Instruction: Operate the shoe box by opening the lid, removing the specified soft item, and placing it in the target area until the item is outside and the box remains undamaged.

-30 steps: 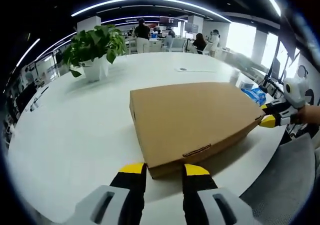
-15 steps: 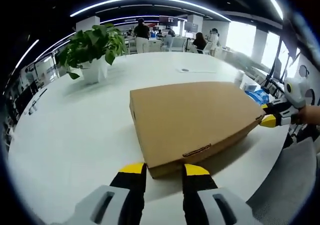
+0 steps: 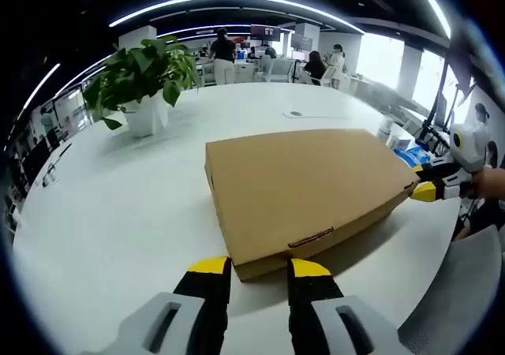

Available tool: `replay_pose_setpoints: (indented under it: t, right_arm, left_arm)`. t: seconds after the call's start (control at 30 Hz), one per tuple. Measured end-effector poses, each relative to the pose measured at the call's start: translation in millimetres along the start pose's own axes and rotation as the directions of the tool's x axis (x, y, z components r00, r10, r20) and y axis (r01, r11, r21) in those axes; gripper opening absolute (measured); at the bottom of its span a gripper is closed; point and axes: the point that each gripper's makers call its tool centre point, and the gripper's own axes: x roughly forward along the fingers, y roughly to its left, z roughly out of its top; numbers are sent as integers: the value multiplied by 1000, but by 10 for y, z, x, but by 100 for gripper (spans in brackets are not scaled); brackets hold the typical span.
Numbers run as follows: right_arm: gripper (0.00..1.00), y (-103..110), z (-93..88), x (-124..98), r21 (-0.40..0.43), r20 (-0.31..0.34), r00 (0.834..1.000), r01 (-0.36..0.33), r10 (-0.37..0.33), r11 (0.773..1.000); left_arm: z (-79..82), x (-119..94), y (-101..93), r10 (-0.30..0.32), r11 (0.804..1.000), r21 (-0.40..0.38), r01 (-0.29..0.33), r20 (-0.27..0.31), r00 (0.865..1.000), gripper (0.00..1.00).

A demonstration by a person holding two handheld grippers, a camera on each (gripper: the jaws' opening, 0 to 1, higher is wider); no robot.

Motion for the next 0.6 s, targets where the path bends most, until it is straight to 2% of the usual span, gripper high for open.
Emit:
replay_pose_setpoints:
  t: [0.33, 0.6]
  right_arm:
    - [24, -152, 90, 88, 3, 0, 1000, 2, -2, 1000]
    - [24, -190, 109, 104, 6, -1, 1000, 6, -6, 1000]
  left_arm:
    - [100, 102, 38, 0, 1000, -8, 0, 7, 1000, 28]
    - [142, 147, 54, 2, 1000, -8, -1, 13, 1000, 28]
